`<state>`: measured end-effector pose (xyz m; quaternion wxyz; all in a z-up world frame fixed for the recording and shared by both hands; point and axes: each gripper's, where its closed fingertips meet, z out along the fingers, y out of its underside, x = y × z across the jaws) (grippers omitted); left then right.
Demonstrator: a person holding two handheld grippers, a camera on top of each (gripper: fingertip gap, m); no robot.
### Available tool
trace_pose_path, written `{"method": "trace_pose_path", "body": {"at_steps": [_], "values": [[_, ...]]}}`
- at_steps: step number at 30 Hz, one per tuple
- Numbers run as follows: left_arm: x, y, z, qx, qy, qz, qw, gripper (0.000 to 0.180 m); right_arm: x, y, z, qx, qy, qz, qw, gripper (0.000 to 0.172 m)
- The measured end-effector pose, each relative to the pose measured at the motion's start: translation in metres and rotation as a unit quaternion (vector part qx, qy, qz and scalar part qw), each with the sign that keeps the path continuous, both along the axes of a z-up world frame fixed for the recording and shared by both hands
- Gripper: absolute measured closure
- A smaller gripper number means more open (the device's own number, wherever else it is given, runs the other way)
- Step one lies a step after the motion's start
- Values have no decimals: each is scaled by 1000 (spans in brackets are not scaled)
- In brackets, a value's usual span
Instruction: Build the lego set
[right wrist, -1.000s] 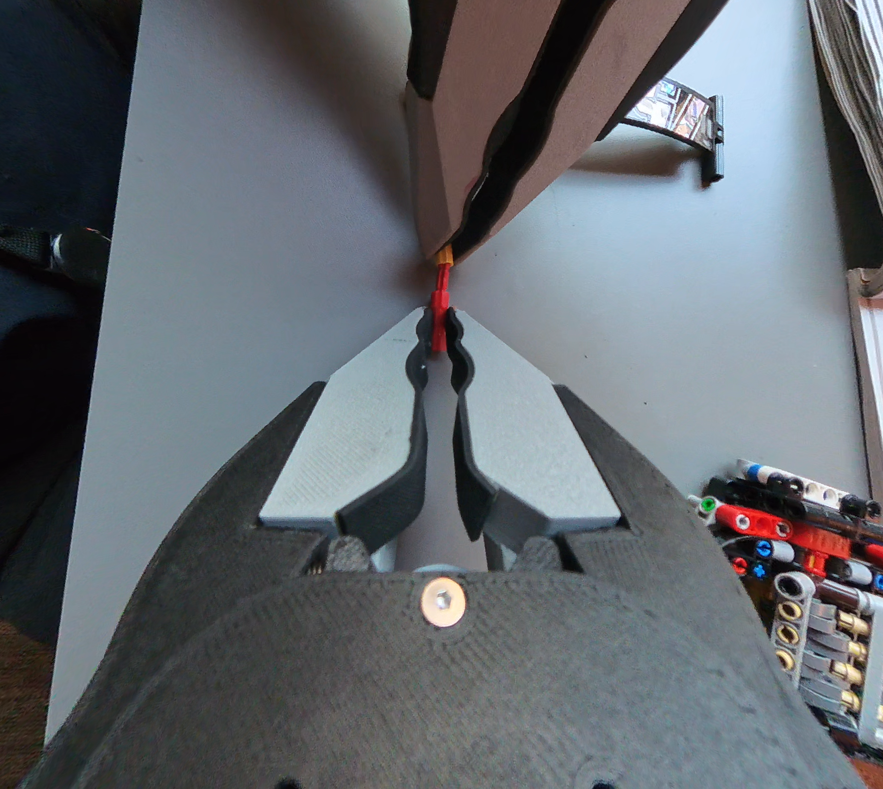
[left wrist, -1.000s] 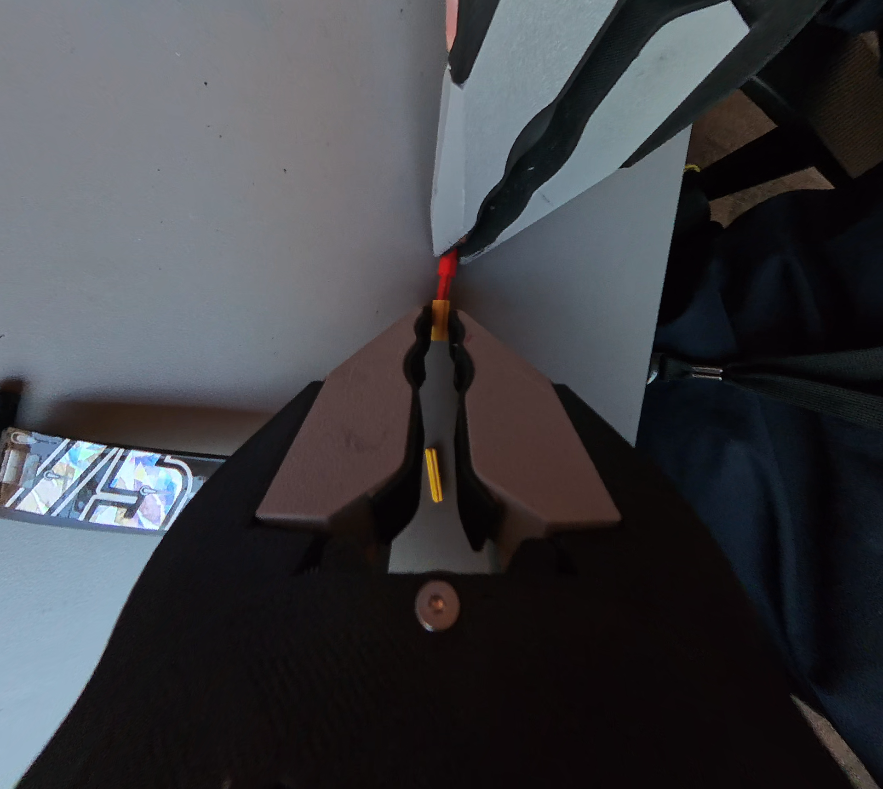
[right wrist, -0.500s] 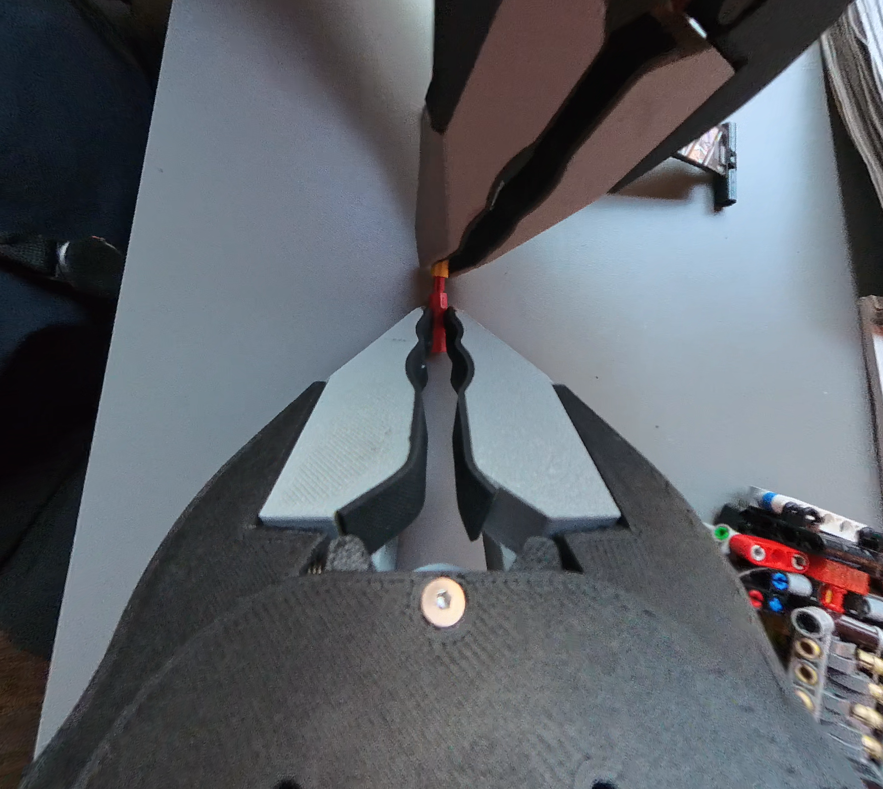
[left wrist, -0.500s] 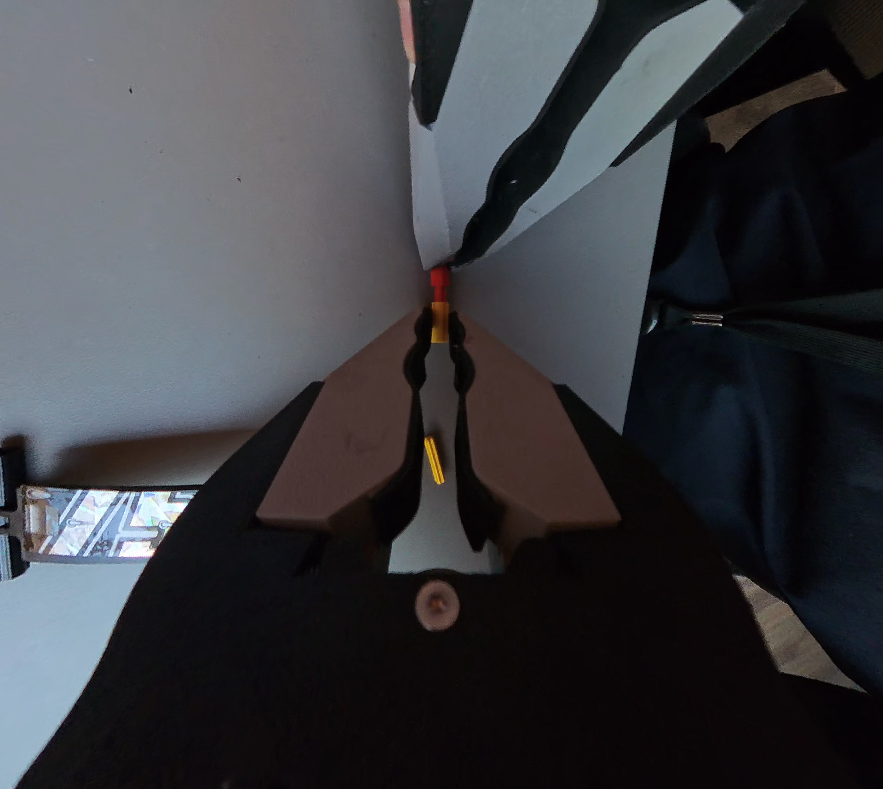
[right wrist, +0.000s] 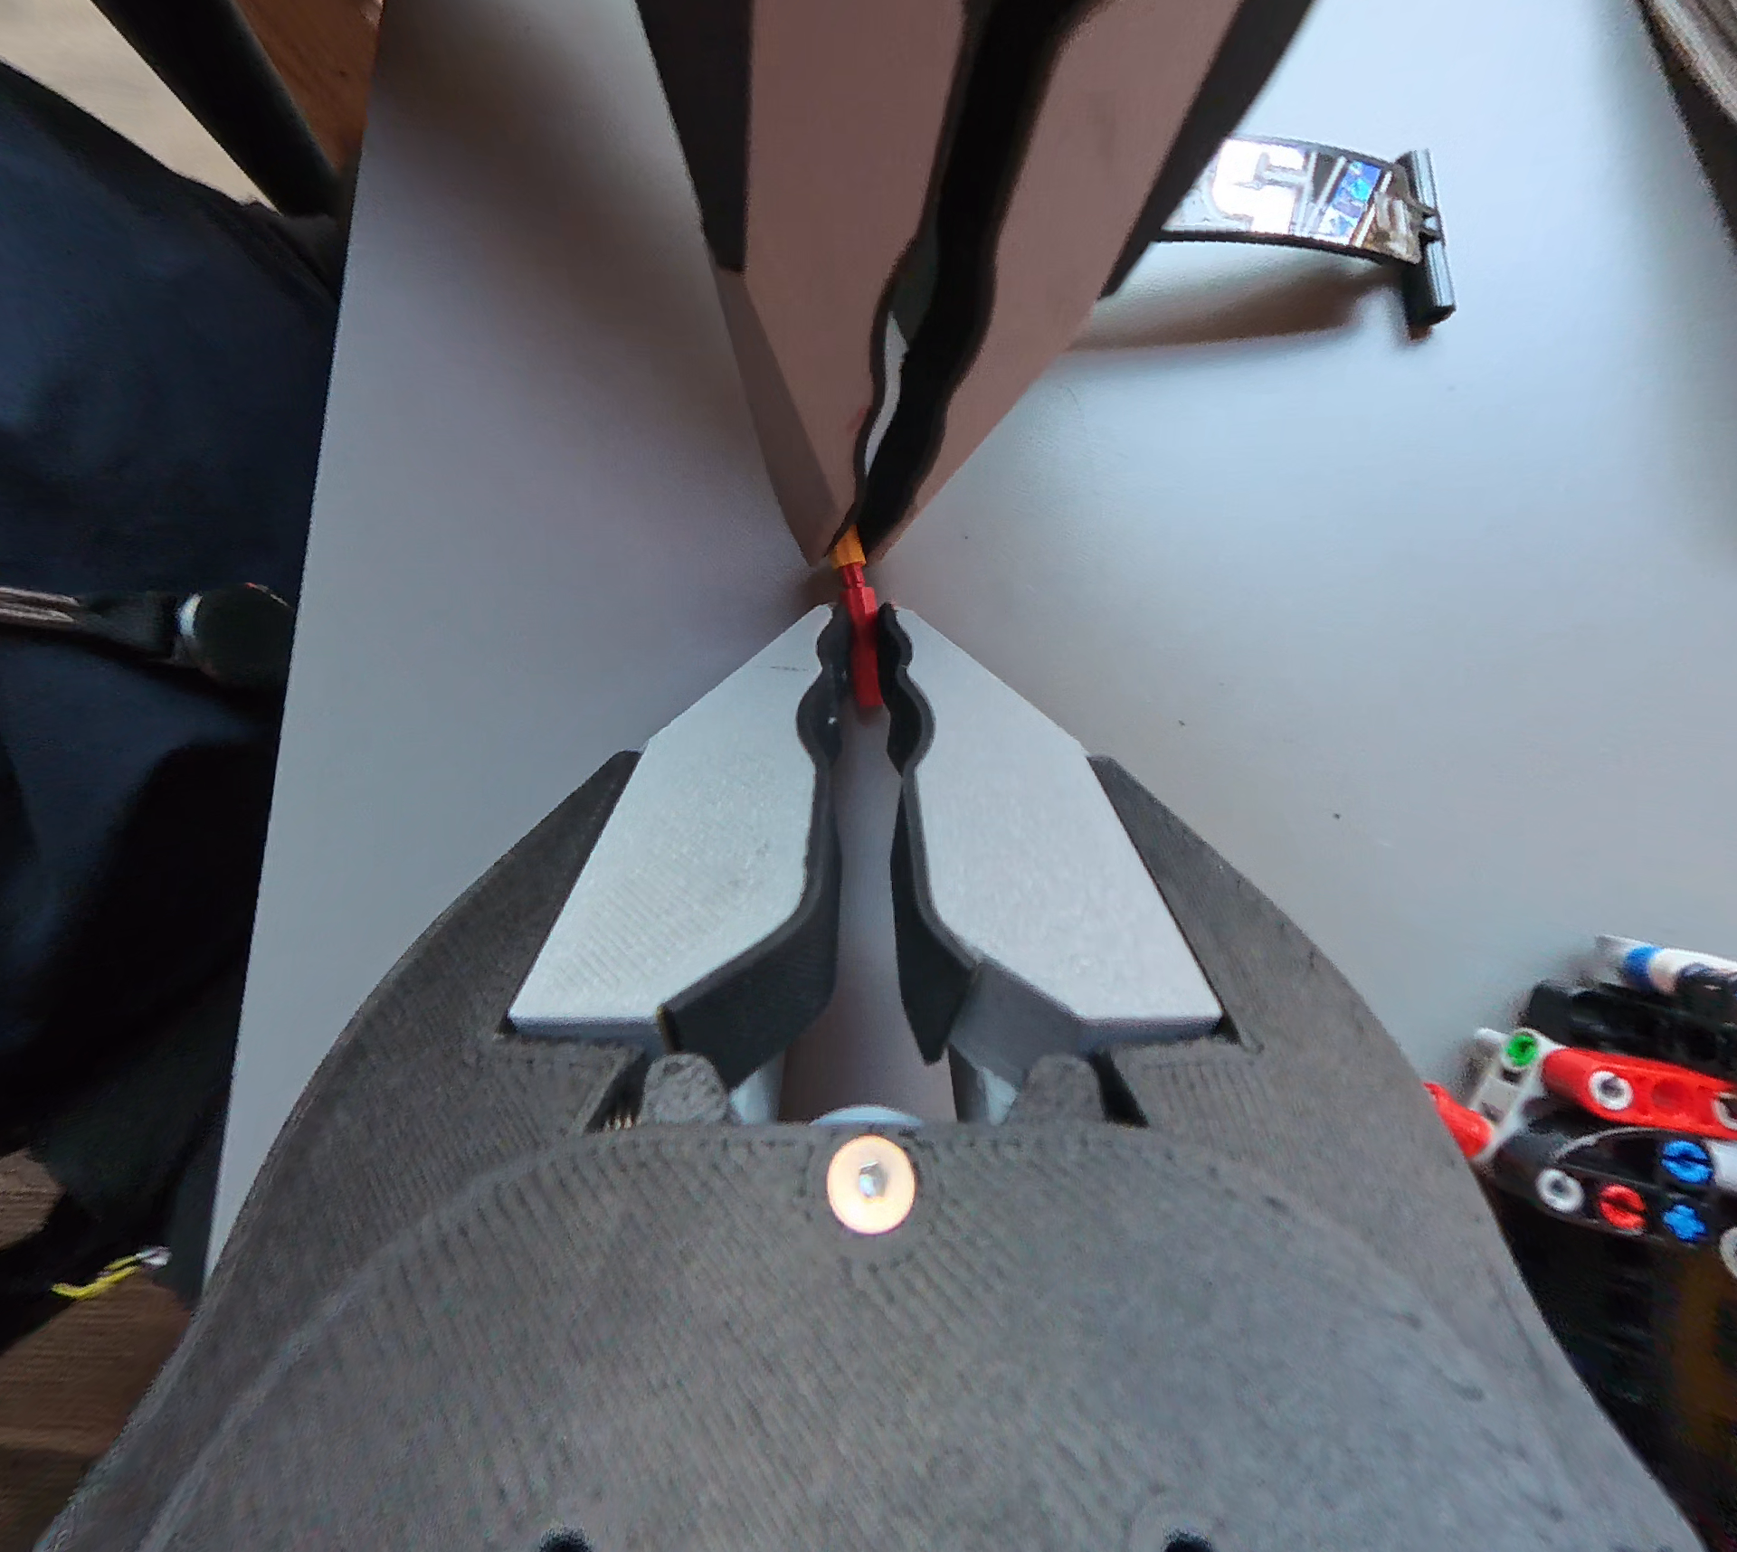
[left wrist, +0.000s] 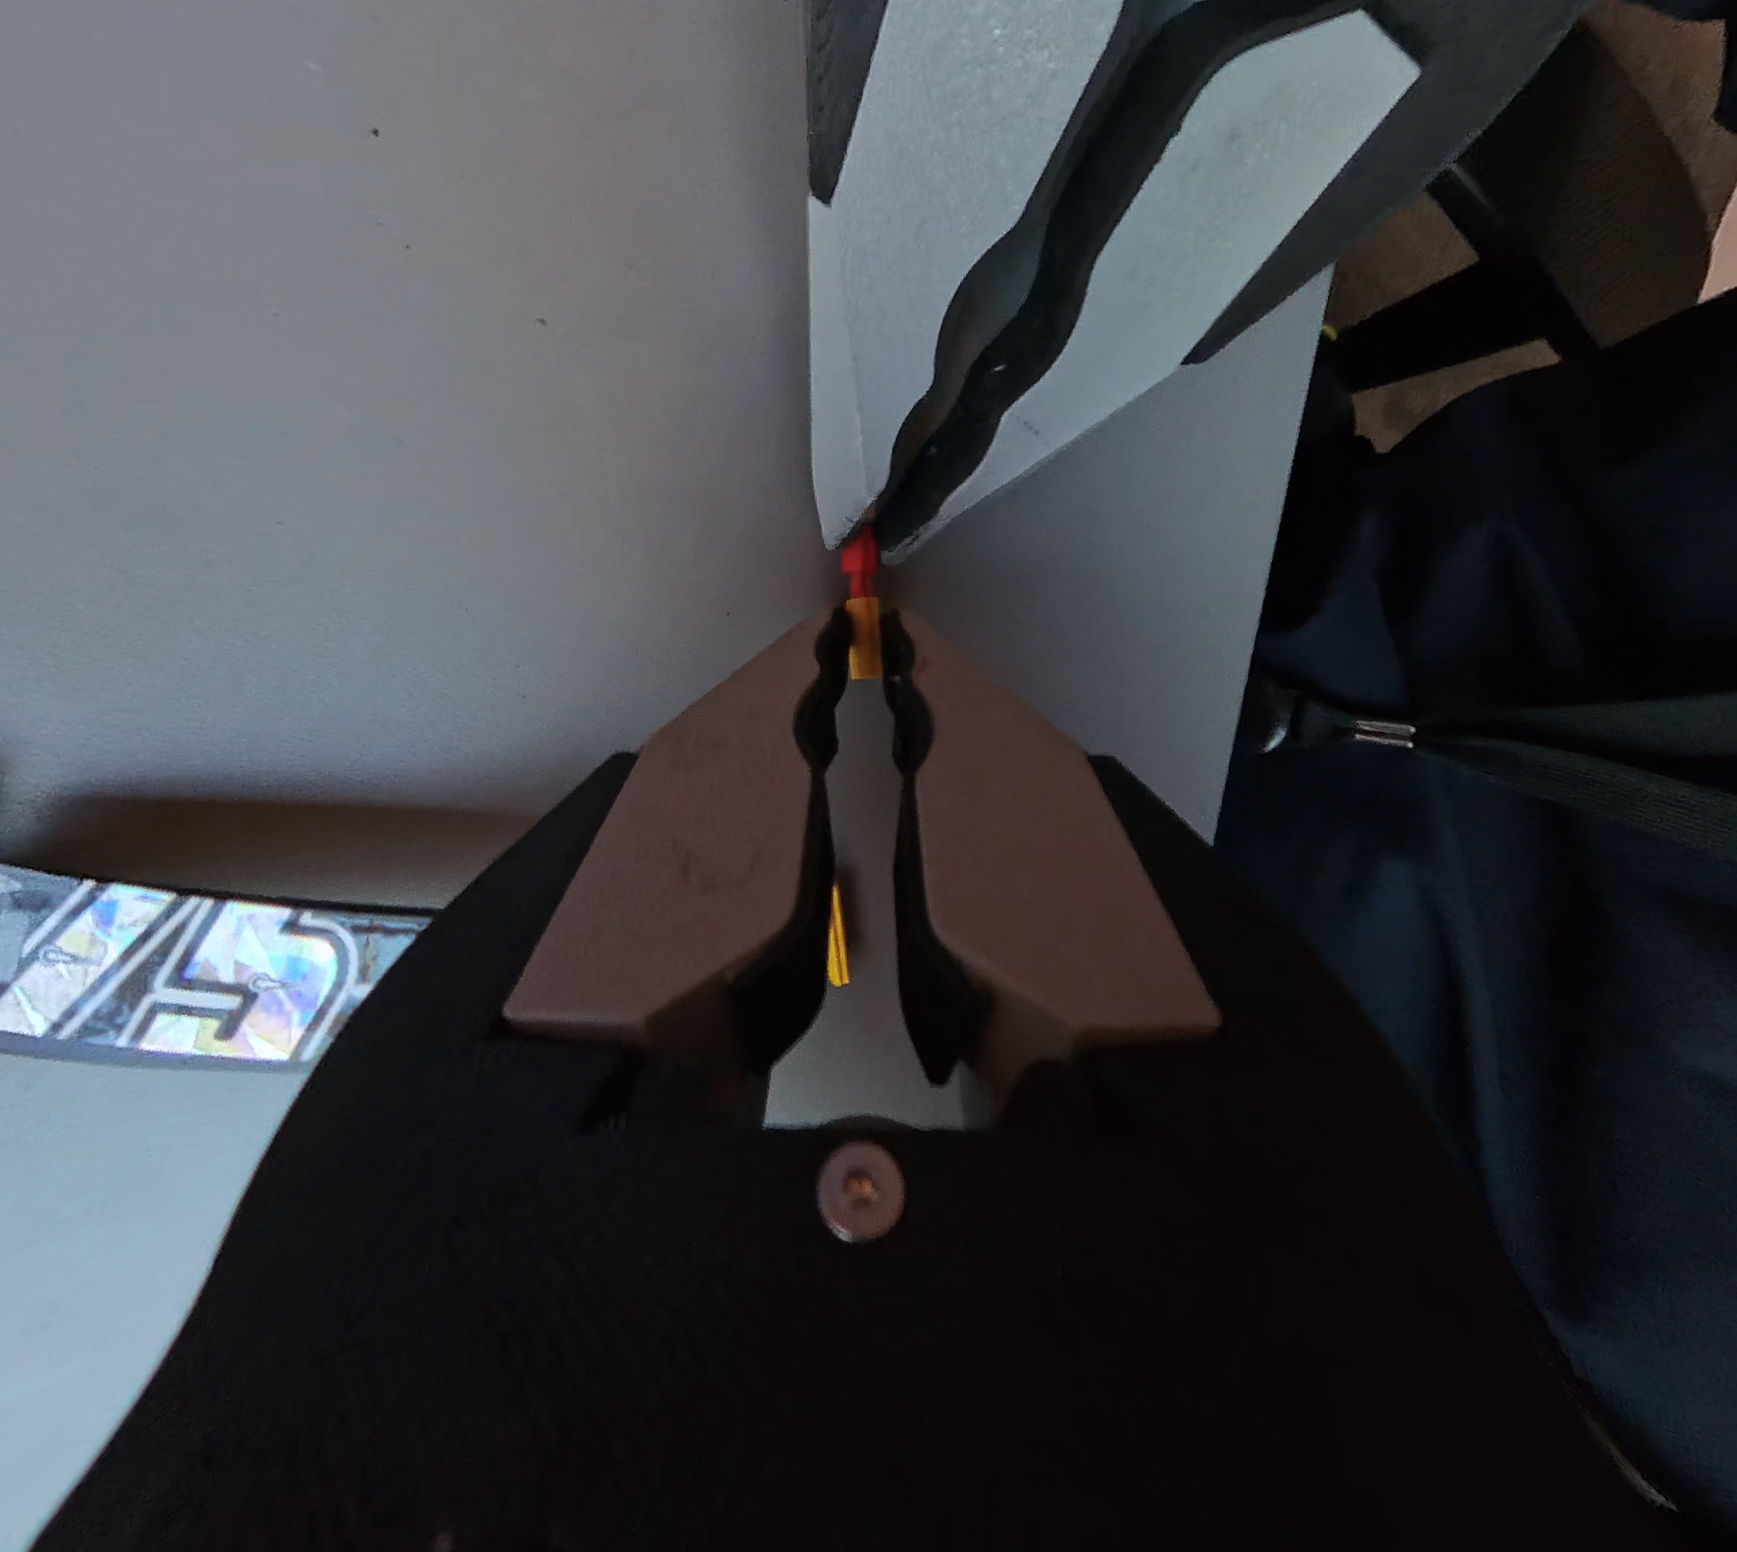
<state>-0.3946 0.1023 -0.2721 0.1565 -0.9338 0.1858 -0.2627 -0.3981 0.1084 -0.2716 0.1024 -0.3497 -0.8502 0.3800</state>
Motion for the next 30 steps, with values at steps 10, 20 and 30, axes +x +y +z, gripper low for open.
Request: {"method": "trace_pose_path", "body": {"at_steps": [10, 20, 30], "values": [[-3, 3, 0, 48, -26, 53, 997, 176, -3, 3, 1, -1, 24, 7, 1000, 168], [-4, 5, 0, 56, 25, 38, 997, 176, 1, 9, -1, 20, 37, 19, 999, 155], [-13, 1, 9, 75, 43, 31, 996, 169, 2, 9, -2, 17, 36, 24, 999, 167]]}}
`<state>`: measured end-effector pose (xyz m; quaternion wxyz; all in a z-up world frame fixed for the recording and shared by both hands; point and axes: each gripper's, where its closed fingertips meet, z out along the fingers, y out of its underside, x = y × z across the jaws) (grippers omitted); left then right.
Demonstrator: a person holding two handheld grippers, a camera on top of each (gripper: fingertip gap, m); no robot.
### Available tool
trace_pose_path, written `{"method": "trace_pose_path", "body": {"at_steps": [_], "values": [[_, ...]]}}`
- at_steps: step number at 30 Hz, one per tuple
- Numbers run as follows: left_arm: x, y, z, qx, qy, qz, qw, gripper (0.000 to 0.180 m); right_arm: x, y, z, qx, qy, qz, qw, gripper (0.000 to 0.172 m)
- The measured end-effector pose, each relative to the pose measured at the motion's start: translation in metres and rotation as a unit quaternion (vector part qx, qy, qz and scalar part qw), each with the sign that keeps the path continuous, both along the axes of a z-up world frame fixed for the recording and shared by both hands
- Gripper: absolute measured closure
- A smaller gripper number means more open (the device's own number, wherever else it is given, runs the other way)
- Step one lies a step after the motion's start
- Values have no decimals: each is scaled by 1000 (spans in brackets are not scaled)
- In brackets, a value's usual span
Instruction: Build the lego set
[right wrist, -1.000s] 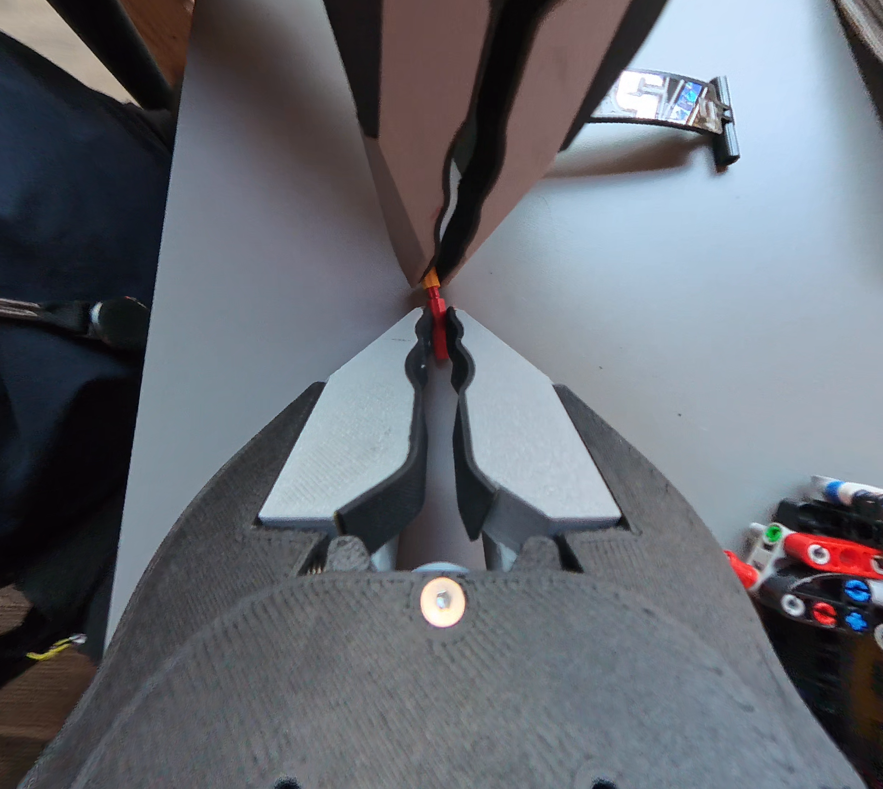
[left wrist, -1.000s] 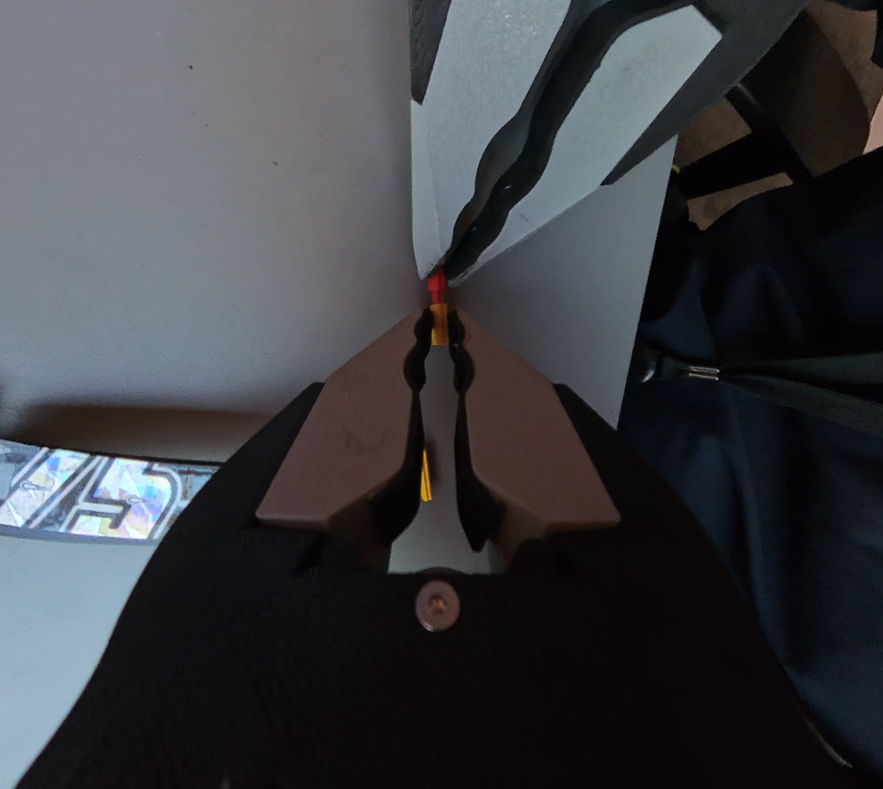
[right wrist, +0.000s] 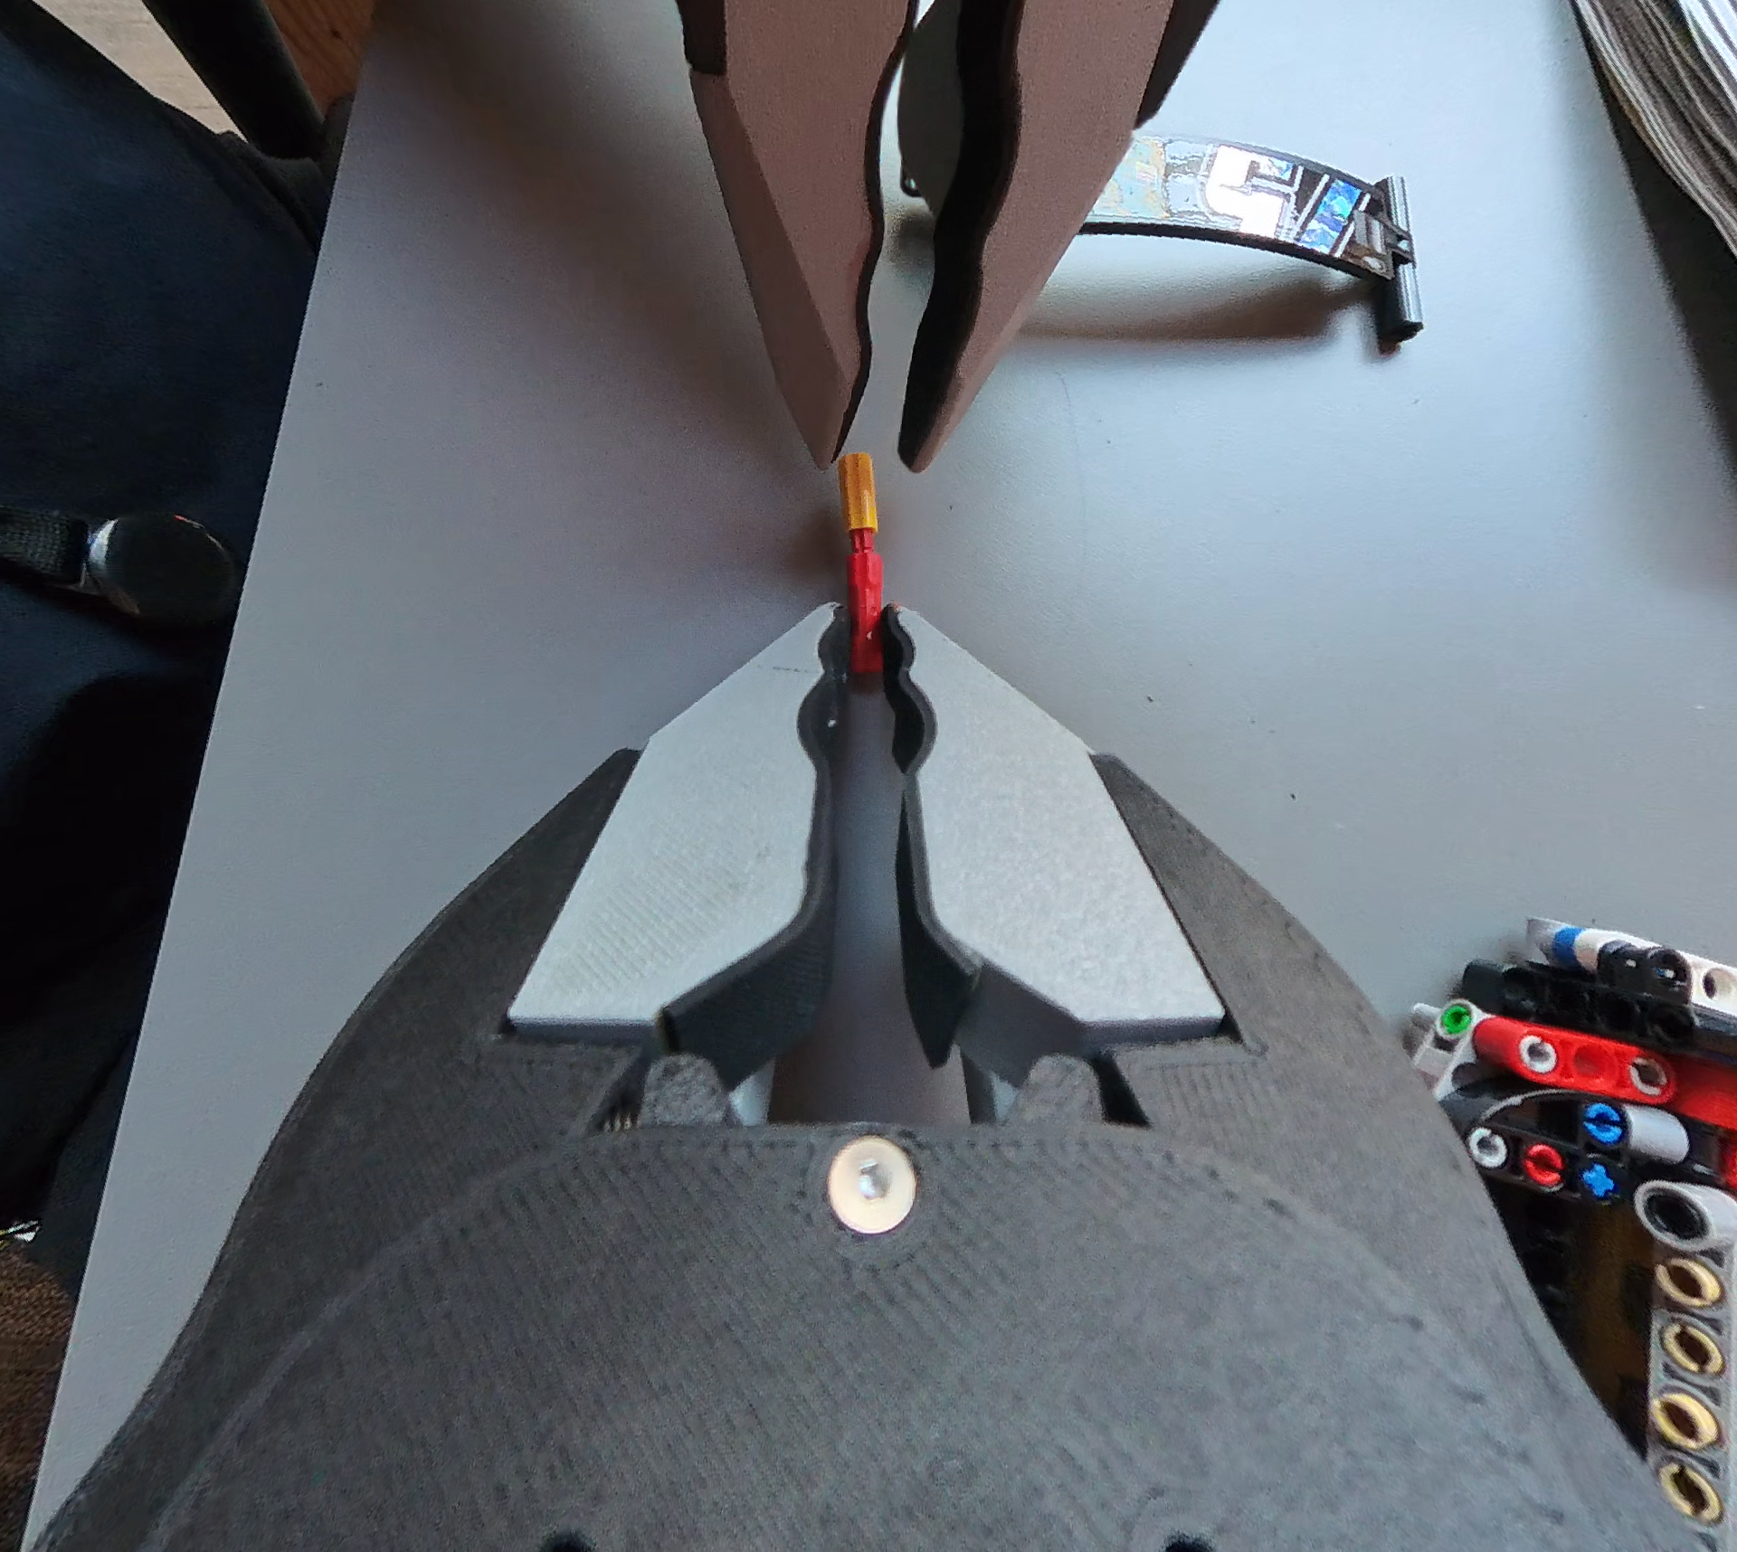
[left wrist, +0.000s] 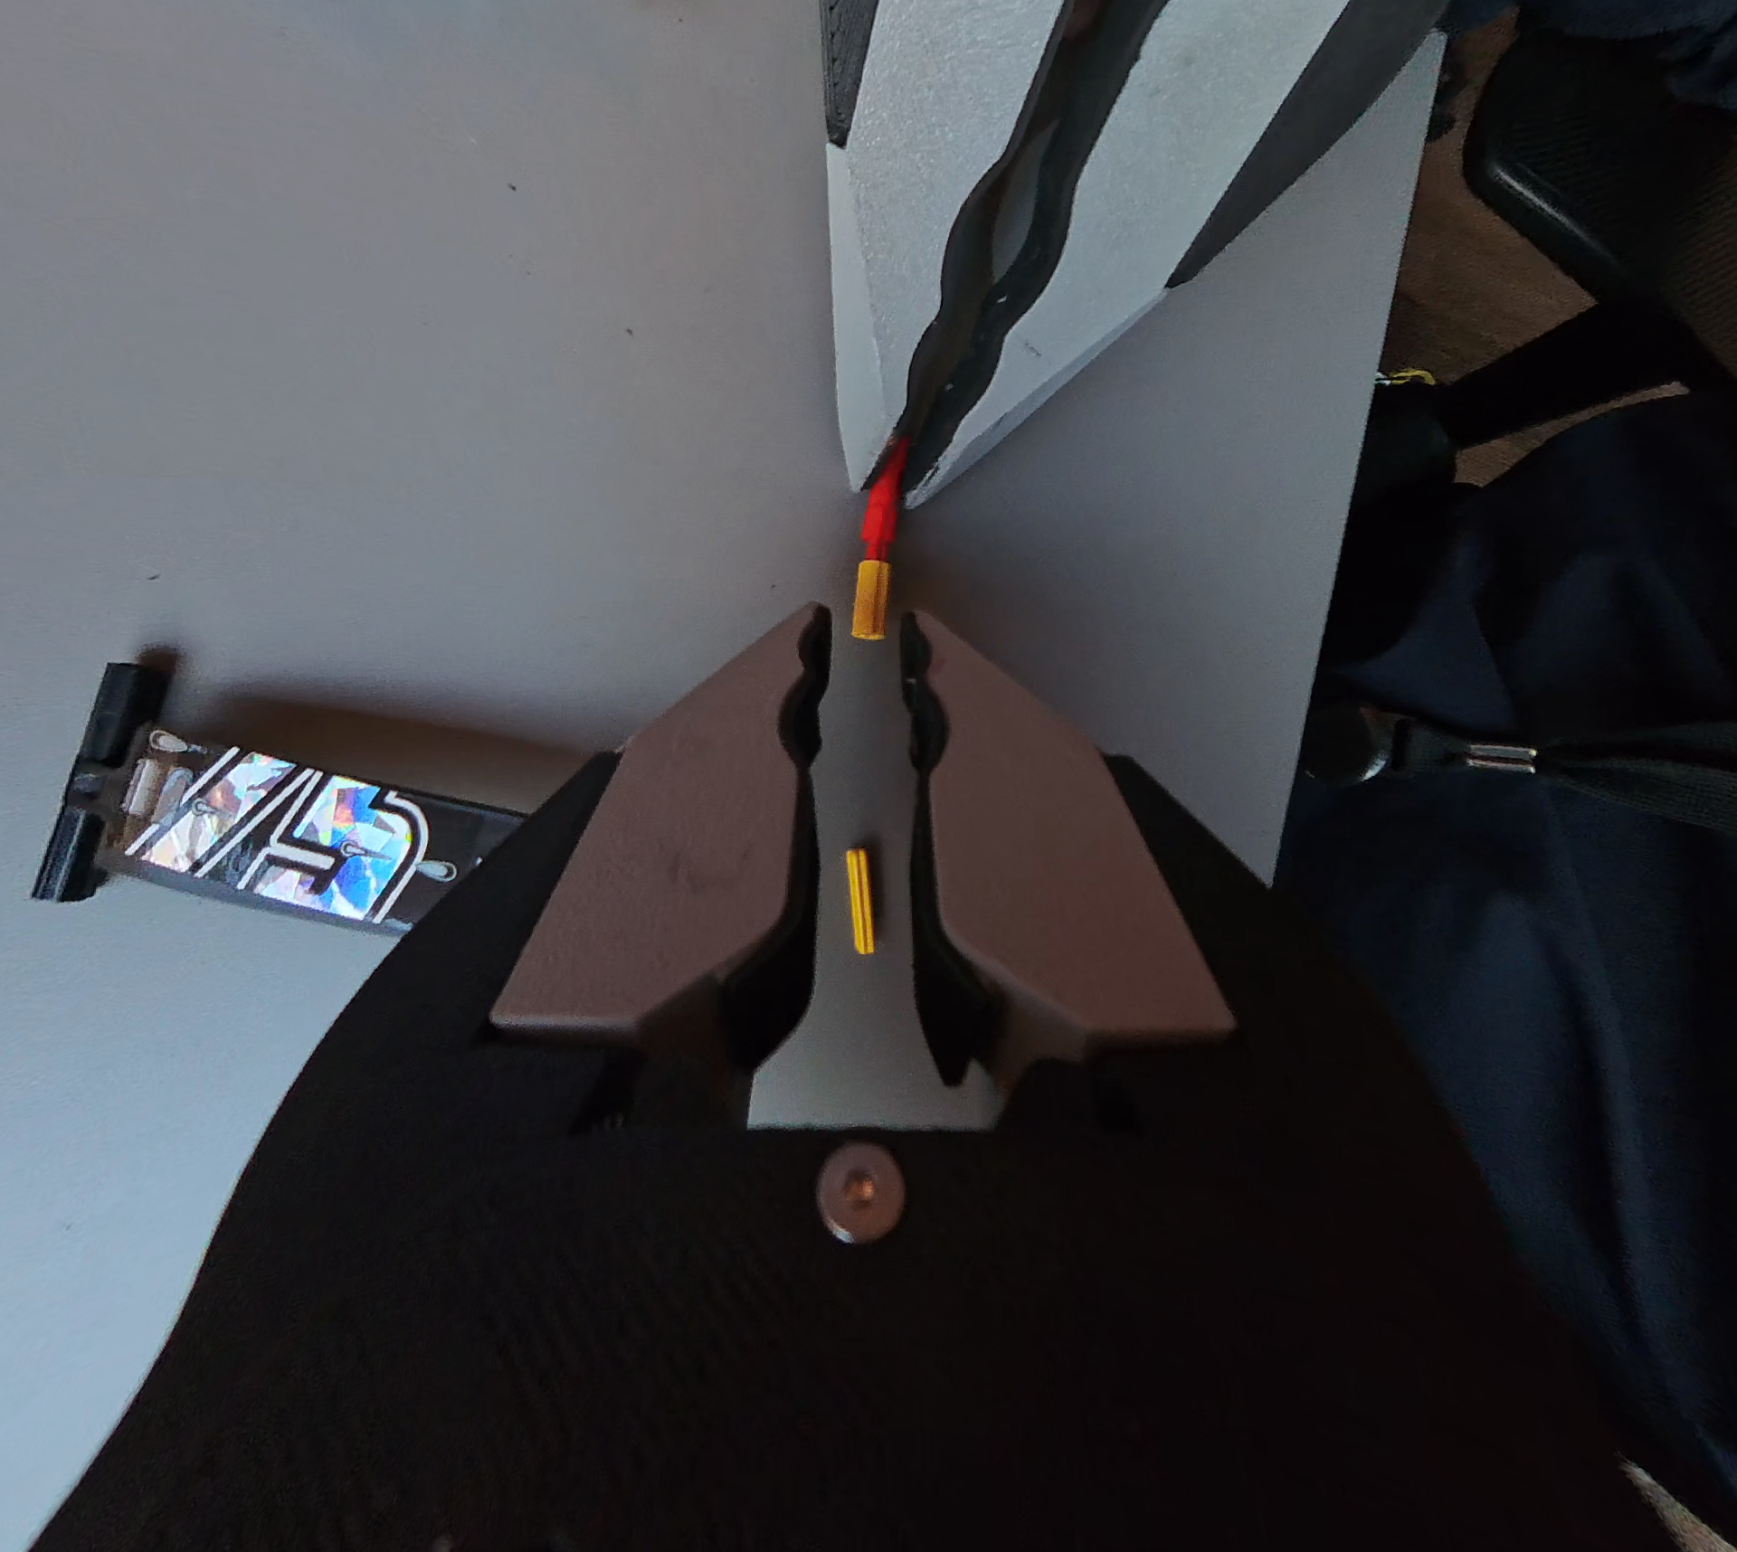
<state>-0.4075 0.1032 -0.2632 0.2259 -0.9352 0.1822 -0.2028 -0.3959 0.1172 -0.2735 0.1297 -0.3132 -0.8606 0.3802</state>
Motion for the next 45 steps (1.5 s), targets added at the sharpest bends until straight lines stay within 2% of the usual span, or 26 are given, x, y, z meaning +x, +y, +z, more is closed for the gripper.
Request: {"method": "trace_pose_path", "body": {"at_steps": [5, 21, 30, 36, 45], "values": [[5, 0, -10, 0, 4, -13, 1000, 175, 0, -1, 0, -6, -5, 0, 1000, 167], [5, 0, -9, 7, -34, -14, 999, 176, 0, -1, 2, -17, -7, -1, 1000, 168], [-3, -1, -9, 8, -3, -17, 1000, 176, 0, 9, 7, -27, -6, -13, 1000, 165], [-5, -2, -10, 15, 19, -26, 999, 176, 4, 14, 0, -21, -30, -13, 999, 166], [1, -3, -10, 9, 10, -30, 999, 176, 6, 6, 0, -36, -42, -1, 998, 172]]}}
